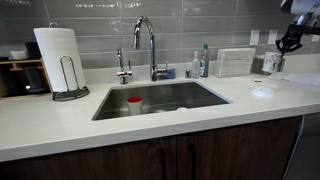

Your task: Place the cup between the two paper towels on the counter

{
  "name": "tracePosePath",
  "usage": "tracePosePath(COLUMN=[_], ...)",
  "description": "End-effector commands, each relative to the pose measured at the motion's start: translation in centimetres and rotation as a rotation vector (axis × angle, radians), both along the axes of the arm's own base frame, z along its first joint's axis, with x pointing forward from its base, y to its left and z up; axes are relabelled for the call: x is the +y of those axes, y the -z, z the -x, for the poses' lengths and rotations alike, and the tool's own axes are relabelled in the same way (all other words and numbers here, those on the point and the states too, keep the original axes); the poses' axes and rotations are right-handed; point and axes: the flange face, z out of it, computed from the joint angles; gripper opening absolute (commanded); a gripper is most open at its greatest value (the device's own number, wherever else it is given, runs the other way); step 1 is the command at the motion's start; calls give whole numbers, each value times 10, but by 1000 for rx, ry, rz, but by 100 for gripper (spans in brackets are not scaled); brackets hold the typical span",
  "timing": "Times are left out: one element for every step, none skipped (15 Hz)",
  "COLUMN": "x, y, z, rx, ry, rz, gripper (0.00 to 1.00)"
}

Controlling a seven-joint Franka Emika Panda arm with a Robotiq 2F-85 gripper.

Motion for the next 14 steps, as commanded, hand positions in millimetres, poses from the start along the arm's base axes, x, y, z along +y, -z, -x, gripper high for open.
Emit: tracePosePath(x=[-8, -8, -7, -7, -7, -6, -6, -6, -6, -7, -8, -9, -10, -10], y=[15, 18, 21, 25, 29, 32, 35, 39, 42, 44, 46, 45, 45, 45], z=[-16, -20, -24, -28, -31, -34, -37, -39, -41, -42, -44, -44, -43, -43], rx=[49, 57, 62, 65, 69, 73, 76, 82, 86, 90, 92, 92, 98, 107], ry=[35, 41, 46, 54, 60, 66, 73, 78, 82, 88, 91, 96, 100, 102], rz=[-22, -20, -31, -26, -27, -33, -30, -31, -24, -23, -19, -13, -8, 1], gripper=[1, 1, 1, 1, 1, 1, 1, 1, 1, 1, 1, 1, 1, 1])
